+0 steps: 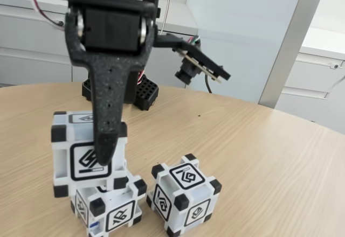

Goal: Stack cubes from left to right.

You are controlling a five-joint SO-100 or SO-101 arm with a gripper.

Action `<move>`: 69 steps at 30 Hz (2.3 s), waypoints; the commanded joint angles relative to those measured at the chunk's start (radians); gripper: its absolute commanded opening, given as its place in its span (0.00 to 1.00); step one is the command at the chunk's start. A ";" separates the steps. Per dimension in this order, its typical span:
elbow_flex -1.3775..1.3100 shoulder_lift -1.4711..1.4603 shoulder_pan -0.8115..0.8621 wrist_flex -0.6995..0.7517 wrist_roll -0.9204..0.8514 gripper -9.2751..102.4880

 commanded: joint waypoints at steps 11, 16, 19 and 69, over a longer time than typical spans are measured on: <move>-0.037 0.005 -0.061 0.066 -0.032 0.27; -0.026 0.006 -0.129 0.066 -0.015 0.27; -0.026 0.006 -0.129 0.066 -0.002 0.27; -0.026 0.015 -0.052 0.069 -0.005 0.40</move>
